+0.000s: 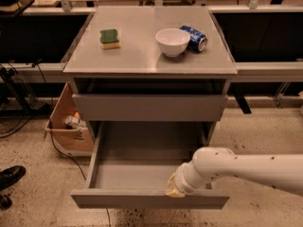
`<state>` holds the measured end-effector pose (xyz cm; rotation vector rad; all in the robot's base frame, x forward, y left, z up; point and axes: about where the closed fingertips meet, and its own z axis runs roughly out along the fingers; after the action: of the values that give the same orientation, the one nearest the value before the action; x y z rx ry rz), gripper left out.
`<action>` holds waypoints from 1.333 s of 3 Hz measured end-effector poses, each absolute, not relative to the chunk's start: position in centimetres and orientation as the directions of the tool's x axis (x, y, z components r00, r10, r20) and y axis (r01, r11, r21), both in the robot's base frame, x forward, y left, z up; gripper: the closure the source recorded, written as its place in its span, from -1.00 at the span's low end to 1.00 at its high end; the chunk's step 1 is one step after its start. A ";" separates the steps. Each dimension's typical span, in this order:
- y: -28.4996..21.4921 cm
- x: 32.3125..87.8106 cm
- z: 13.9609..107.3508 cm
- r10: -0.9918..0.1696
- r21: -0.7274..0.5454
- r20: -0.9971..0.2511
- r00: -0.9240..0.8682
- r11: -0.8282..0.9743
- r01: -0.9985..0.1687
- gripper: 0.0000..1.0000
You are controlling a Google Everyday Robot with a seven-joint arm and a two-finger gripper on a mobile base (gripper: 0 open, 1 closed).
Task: Open middle drawer
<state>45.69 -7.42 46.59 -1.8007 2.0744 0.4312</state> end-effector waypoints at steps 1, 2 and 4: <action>-6.8 46.1 47.6 -0.876 -0.018 -0.470 -0.108 0.132 -0.991 0.63; -6.2 48.0 49.5 -0.861 -0.028 -0.497 -0.108 0.141 -0.990 0.01; -7.3 51.7 51.3 -0.816 -0.019 -0.561 -0.137 0.178 -0.984 -0.40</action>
Offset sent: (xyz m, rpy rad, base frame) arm 0.0401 0.0172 0.0473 0.0595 -0.0496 -0.0041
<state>51.71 -7.35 51.31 -1.6906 2.0122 0.4983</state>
